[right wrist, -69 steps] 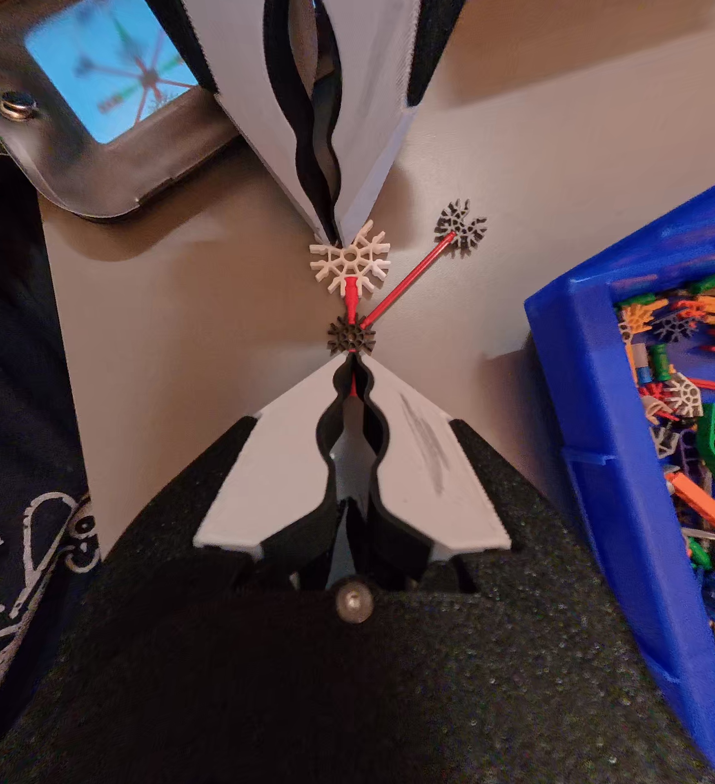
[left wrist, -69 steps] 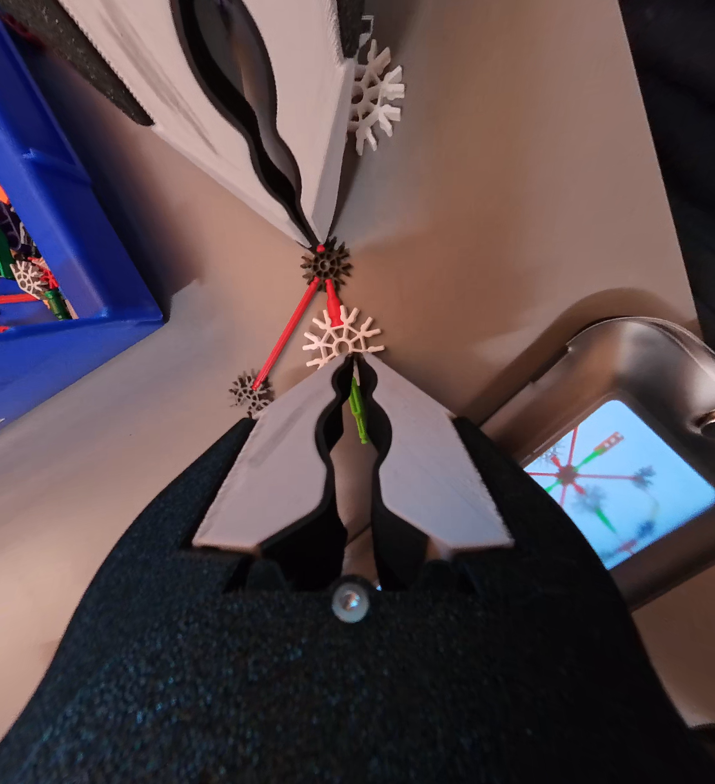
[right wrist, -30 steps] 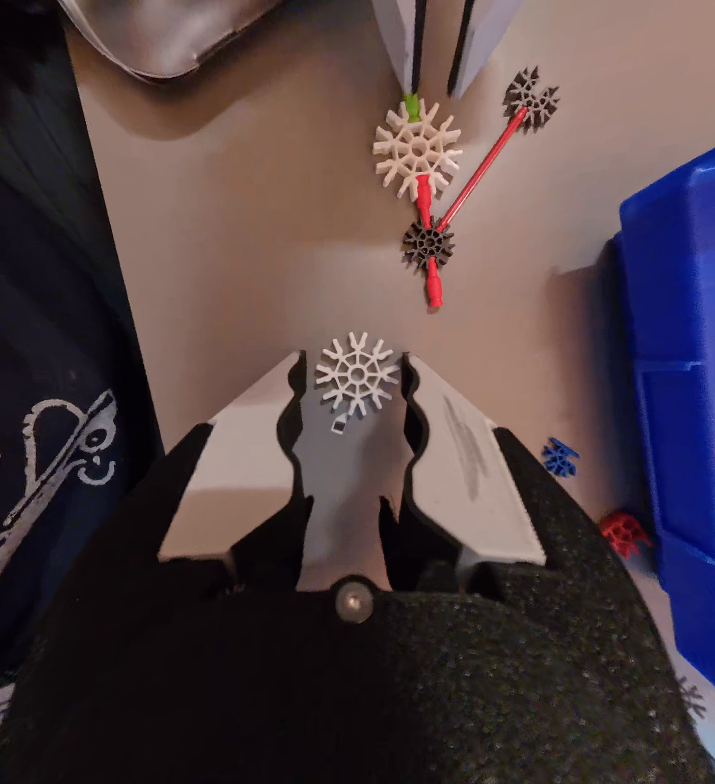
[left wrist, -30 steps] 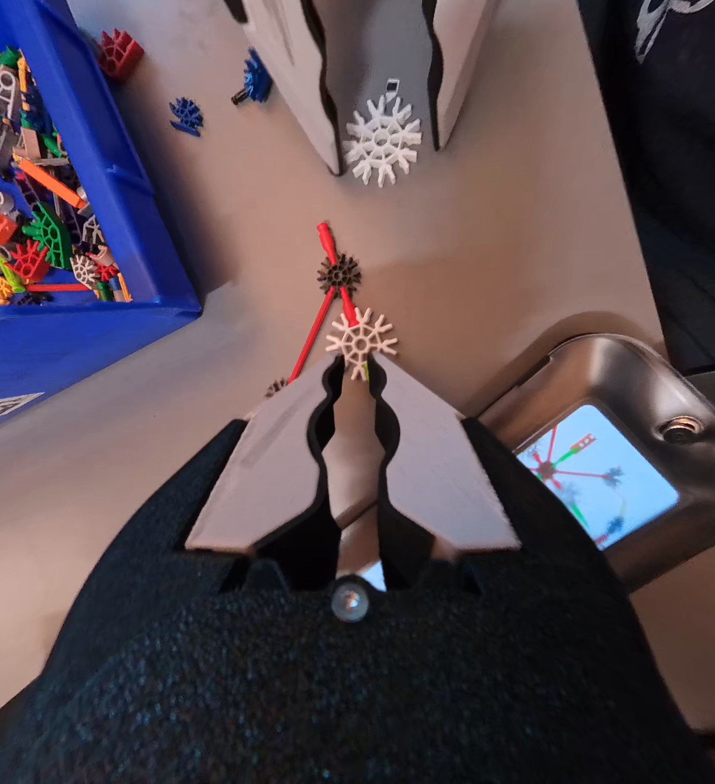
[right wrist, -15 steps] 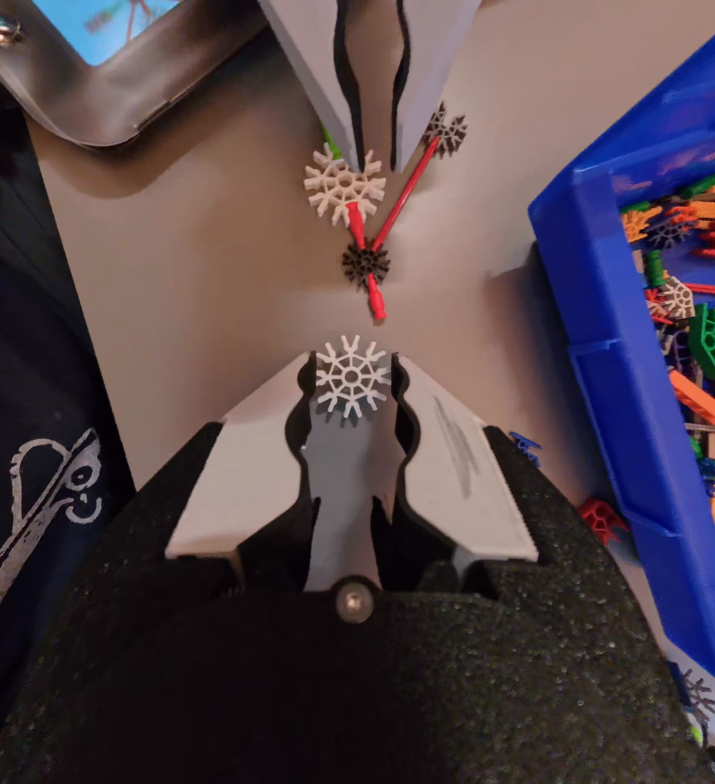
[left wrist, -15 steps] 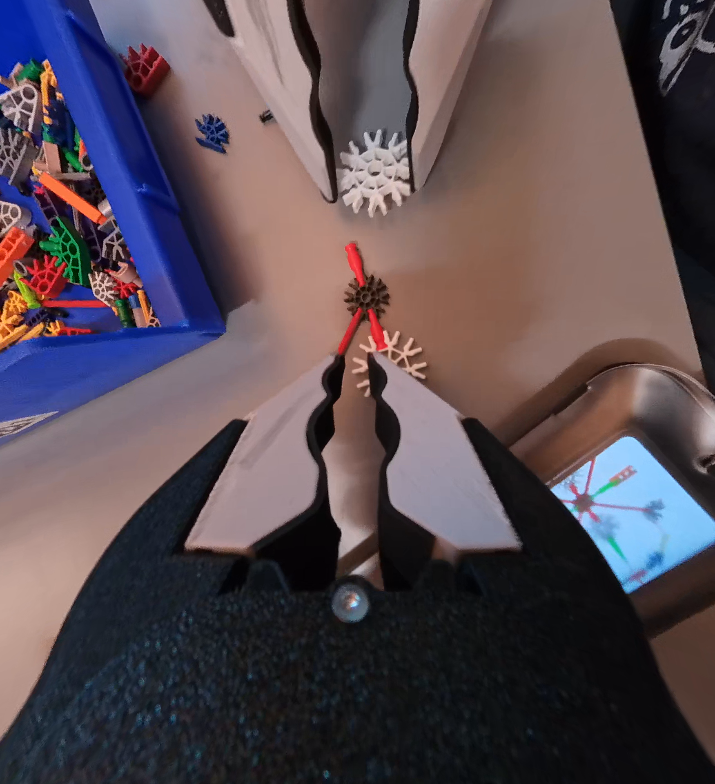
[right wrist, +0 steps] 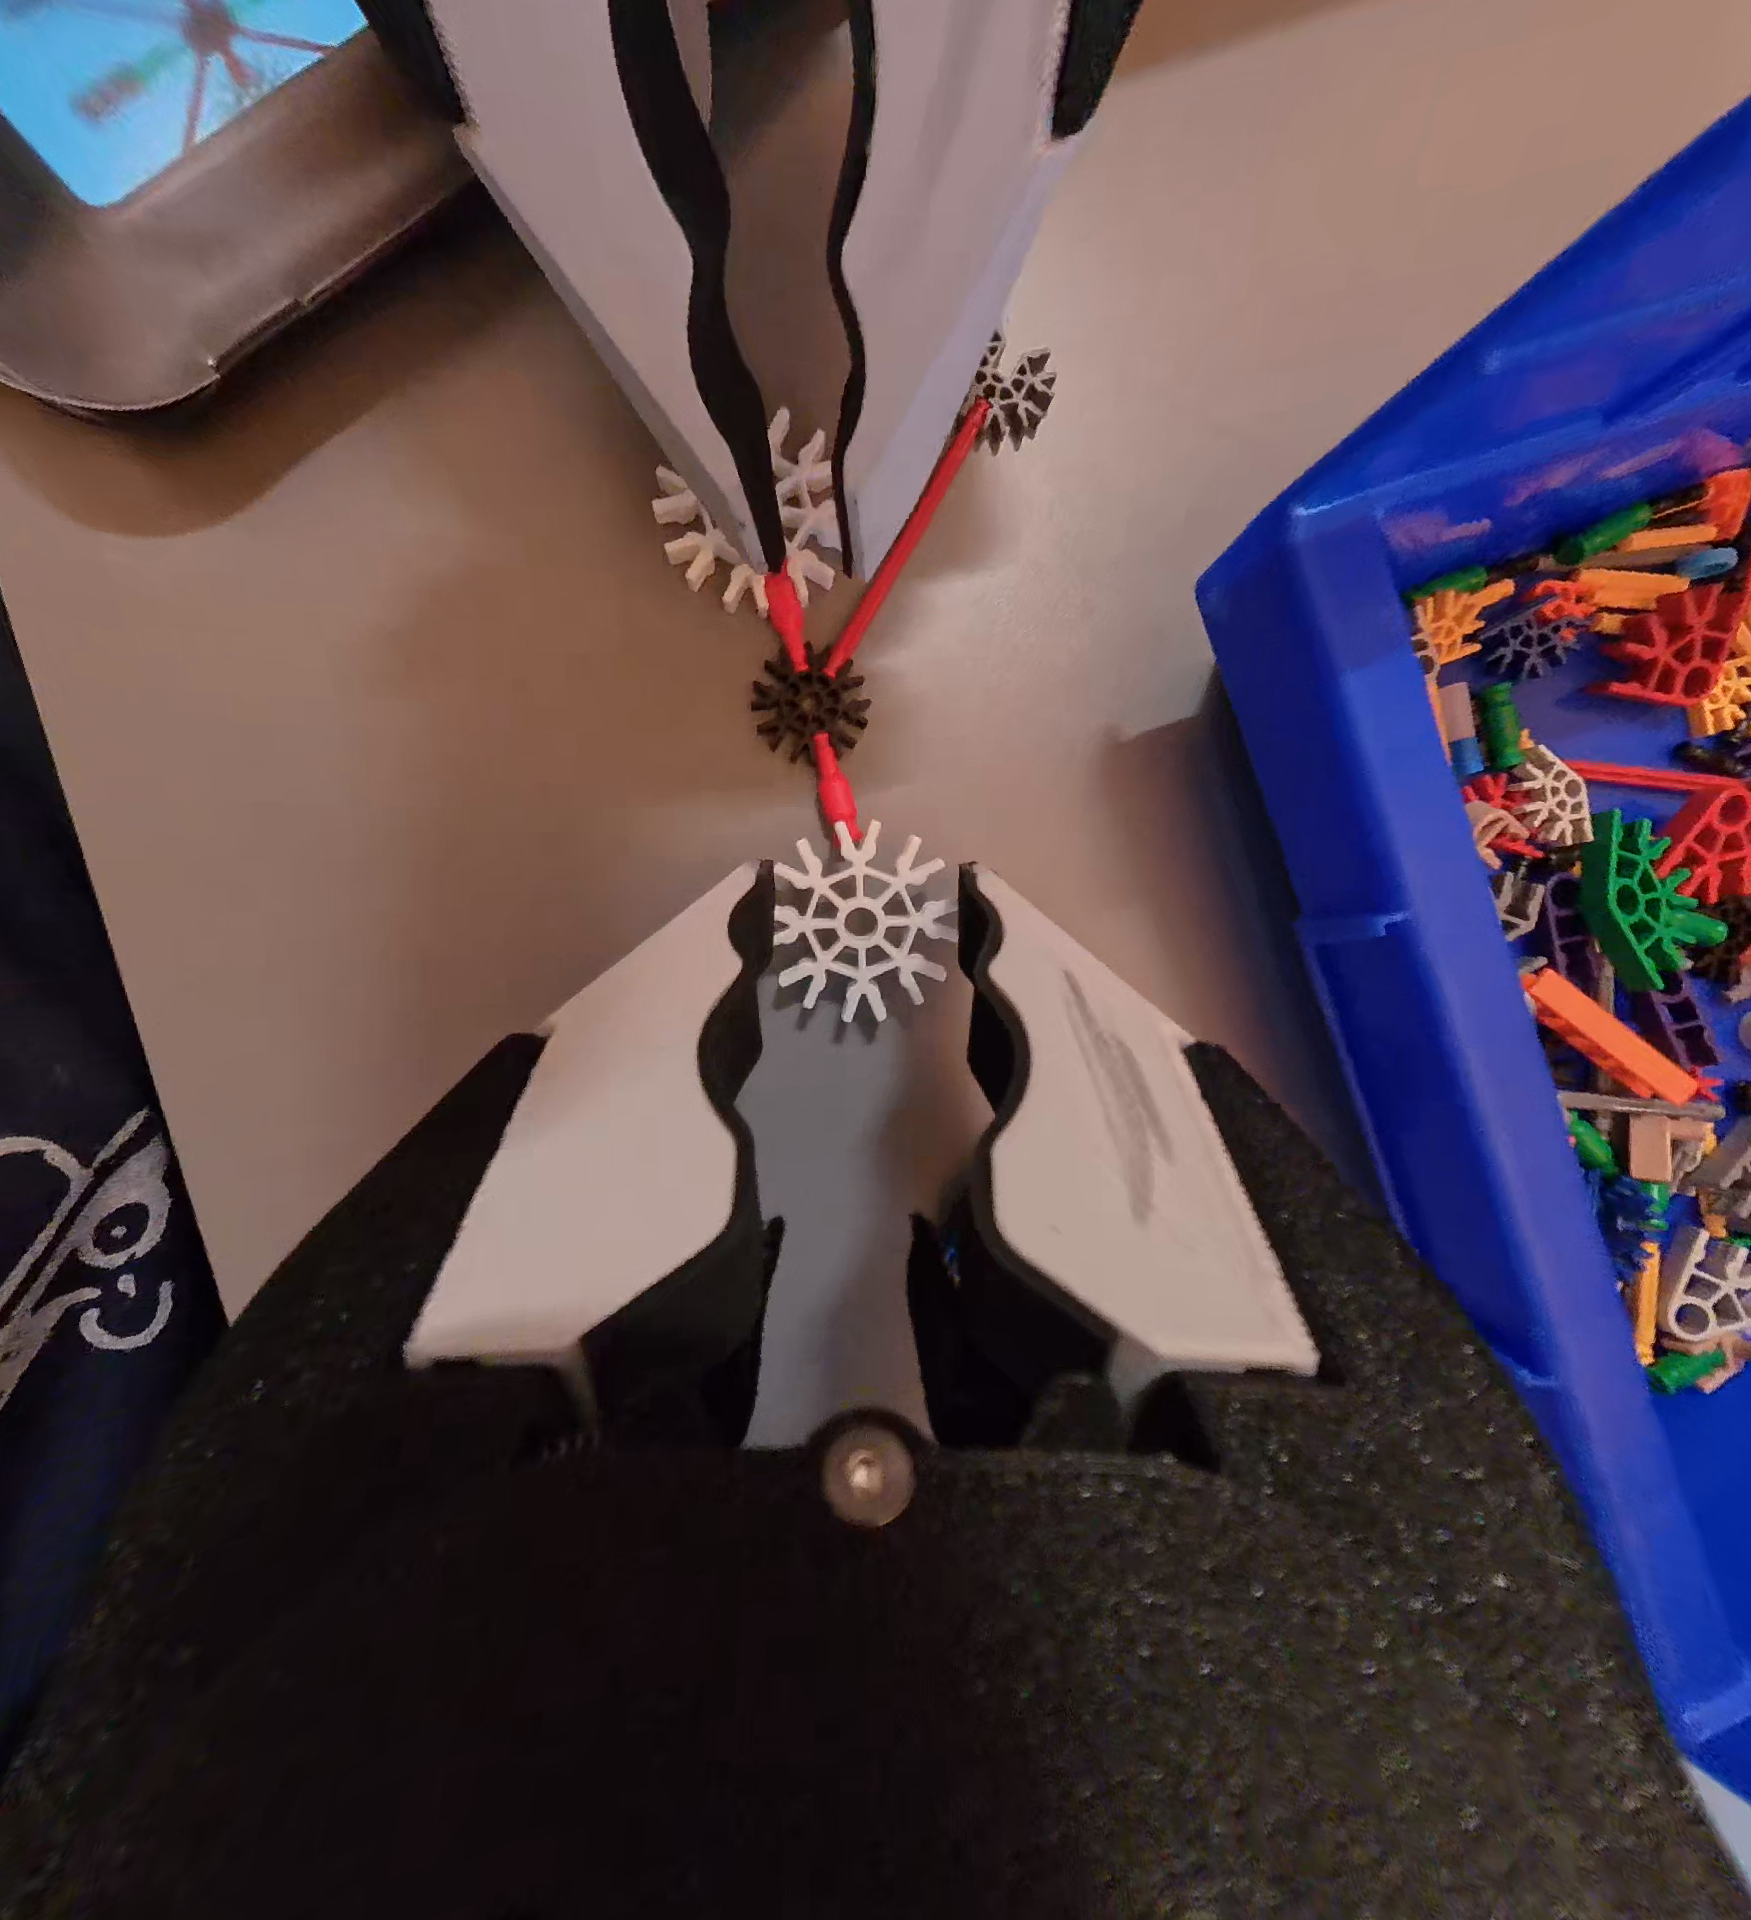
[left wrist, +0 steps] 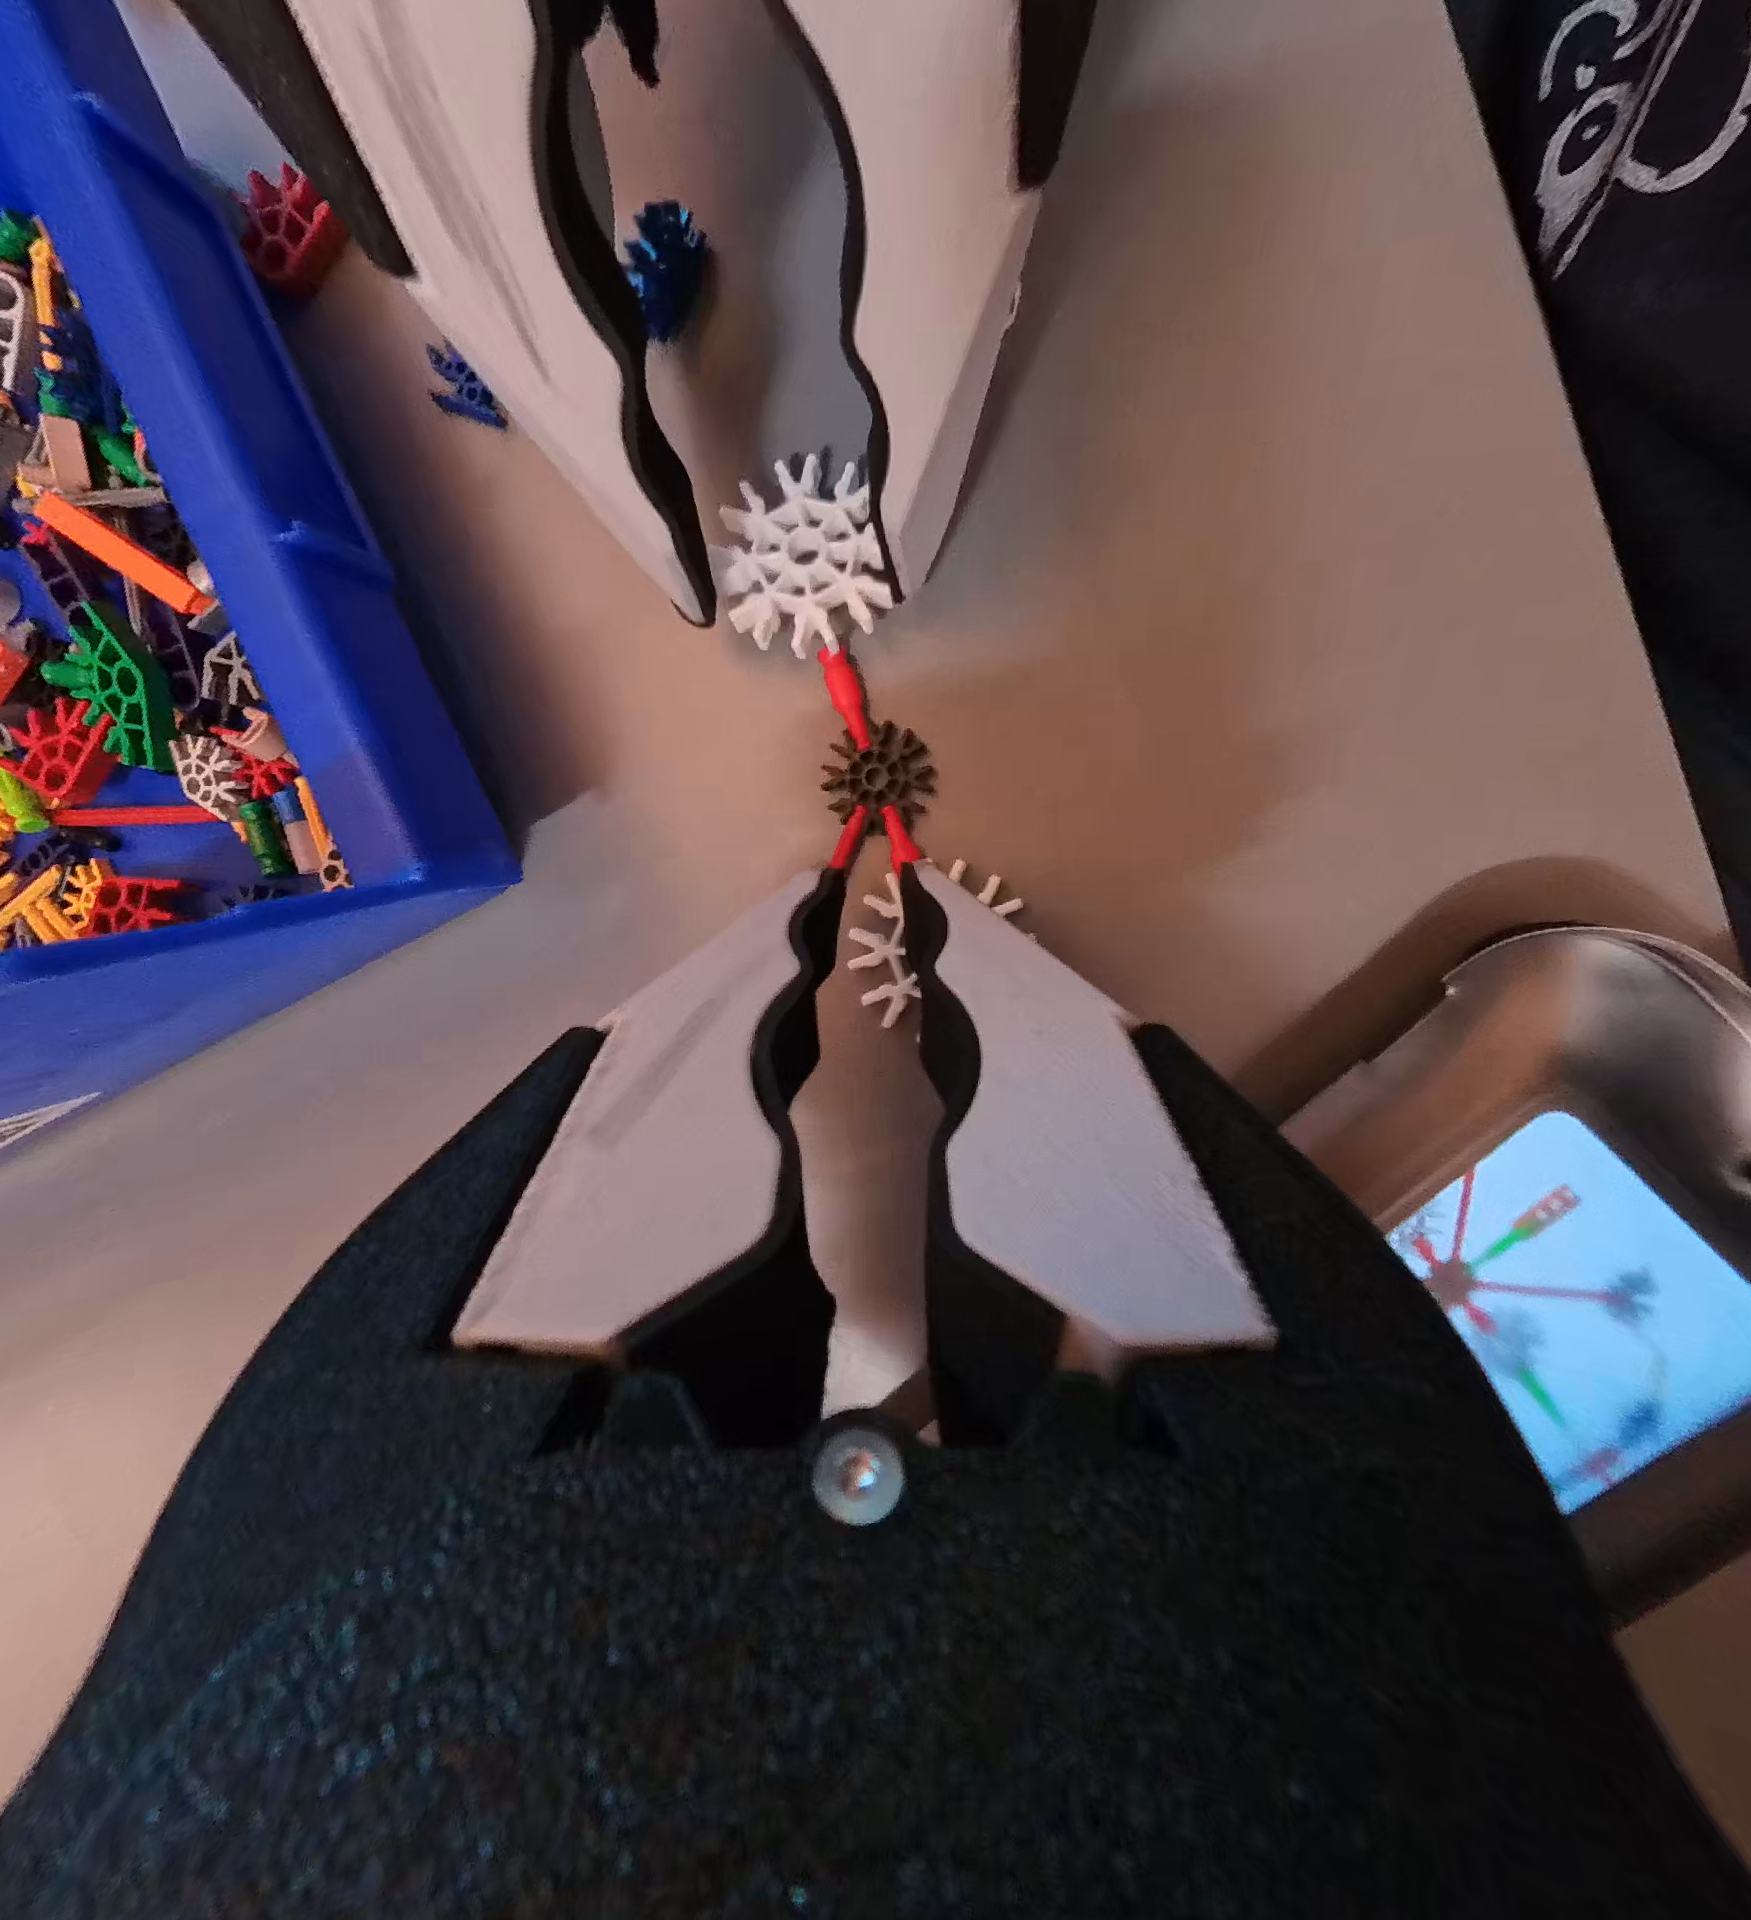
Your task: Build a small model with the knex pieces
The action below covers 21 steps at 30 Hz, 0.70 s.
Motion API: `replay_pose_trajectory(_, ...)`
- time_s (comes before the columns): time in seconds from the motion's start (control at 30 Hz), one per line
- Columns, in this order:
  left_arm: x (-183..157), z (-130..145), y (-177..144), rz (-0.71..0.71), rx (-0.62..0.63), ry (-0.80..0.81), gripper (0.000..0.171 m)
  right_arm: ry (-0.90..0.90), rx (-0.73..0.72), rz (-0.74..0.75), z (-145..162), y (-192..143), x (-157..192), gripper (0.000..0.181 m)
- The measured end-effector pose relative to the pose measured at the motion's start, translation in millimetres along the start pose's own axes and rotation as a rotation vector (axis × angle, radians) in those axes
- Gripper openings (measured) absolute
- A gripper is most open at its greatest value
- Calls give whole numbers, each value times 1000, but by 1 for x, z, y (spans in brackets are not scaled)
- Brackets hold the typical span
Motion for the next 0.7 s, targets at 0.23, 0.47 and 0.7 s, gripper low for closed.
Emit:
replay_pose_trajectory(0.23, 0, 4, 3, 14, 10, -2, 11, -3, 13, -17, -3, 3, -4, 34)
replay_pose_trajectory(0.47, -1, 5, 8, 32, 2, -10, 10, 34, 26, -5, -5, 6, -4, 34)
replay_pose_trajectory(0.7, -1, 5, 7, 24, -1, -10, 10, 49, 23, 14, -6, 3, -6, 43)
Point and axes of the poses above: each gripper's, where its closed fingertips meet, y out along the fingers, z out of its underside, x = y × z across the jaws, the point moved 10 cm from there along -y, back along the fingers, and after that the axes turned 5 degrees about -z, right-handed, at the moved point
